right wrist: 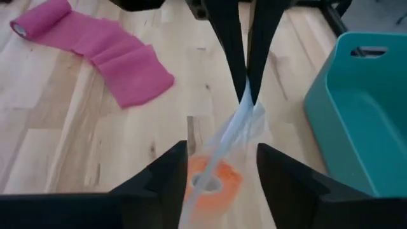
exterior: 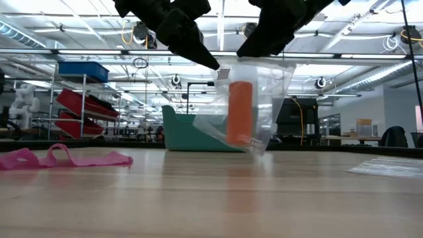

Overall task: Roll bandage
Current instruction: Put the transparent zip bag into the green bin

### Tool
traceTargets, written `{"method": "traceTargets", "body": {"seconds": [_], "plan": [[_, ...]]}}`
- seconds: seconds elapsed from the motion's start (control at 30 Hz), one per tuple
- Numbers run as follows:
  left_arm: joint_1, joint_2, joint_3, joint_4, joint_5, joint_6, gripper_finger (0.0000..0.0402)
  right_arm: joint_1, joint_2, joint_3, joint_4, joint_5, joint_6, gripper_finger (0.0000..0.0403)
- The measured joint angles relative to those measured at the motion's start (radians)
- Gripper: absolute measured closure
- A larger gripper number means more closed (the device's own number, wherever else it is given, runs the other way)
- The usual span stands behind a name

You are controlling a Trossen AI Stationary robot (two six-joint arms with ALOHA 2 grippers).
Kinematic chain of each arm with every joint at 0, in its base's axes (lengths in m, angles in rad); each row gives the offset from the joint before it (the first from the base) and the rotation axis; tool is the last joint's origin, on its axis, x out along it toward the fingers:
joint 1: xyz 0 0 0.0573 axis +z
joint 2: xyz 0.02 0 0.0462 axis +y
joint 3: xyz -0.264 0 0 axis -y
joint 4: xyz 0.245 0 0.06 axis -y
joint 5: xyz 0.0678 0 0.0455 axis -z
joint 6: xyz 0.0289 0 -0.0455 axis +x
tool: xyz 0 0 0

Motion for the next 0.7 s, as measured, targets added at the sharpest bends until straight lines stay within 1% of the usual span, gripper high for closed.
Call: {"method": "traceTargets", "body": {"seconds": [0.23, 0.37, 0.43, 0.47, 0.57, 0.7], "plan": [[0.0, 0.001, 0.0, 0.01, 0.0, -0.017, 0.0401, -0.03, 0.013, 0.0, -0.033, -0.07, 0.02, 0.0316], [0.0, 0.001, 0.0, 0.034, 0.004, -0.026, 0.0401, -0.032, 0.017, 0.0, -0.043, -0.079, 0.019, 0.0359], [-0.002, 0.001, 0.0, 0.055, 0.015, -0.026, 0.0401, -0.041, 0.017, 0.0, -0.054, -0.078, 0.017, 0.0387], [-0.002, 0.001, 0.0, 0.07, 0.024, -0.031, 0.0402, -0.043, 0.017, 0.0, -0.057, -0.076, 0.01, 0.0395], [-0.007, 0.001, 0.001, 0.107, 0.05, -0.094, 0.0394, -0.052, 0.017, 0.0, -0.055, -0.064, 0.005, 0.04], [-0.018, -0.002, 0.001, 0.085, 0.048, -0.13, 0.036, -0.052, 0.009, 0.0, -0.088, 0.005, 0.002, 0.0402]]}}
